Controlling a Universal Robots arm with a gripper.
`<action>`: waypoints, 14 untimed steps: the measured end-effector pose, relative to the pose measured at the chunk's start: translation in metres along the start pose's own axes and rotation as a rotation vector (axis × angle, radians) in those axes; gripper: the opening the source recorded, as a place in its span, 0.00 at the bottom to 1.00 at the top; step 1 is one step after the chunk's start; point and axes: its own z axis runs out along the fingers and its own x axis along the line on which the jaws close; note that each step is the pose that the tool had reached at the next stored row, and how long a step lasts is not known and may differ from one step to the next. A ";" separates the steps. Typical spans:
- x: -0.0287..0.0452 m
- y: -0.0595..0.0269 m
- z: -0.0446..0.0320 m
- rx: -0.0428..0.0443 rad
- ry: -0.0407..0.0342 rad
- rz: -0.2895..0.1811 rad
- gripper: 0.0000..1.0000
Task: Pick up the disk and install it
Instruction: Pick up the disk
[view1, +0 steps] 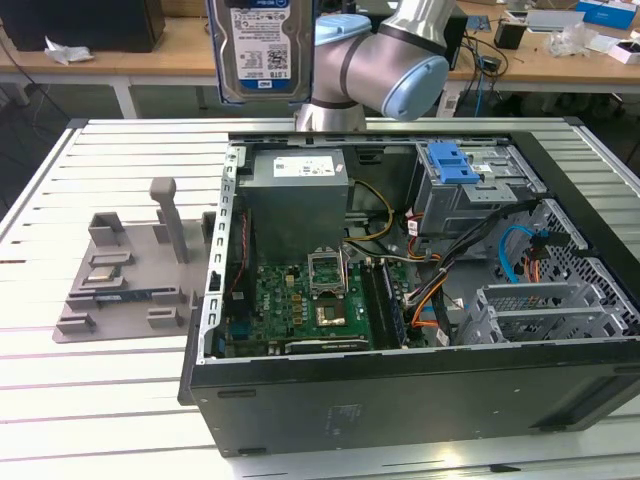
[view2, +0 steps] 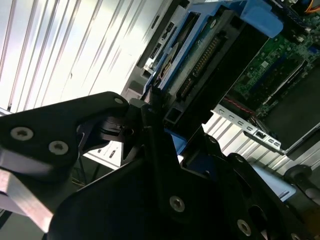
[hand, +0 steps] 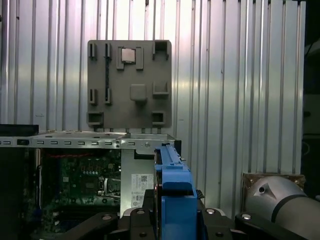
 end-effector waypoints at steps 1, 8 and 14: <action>0.0014 -0.0014 0.0000 0.0000 0.0000 0.000 0.37; 0.0118 -0.0199 -0.0005 -0.0016 0.0001 0.000 0.37; 0.0171 -0.0356 -0.0006 -0.0025 -0.0001 0.000 0.37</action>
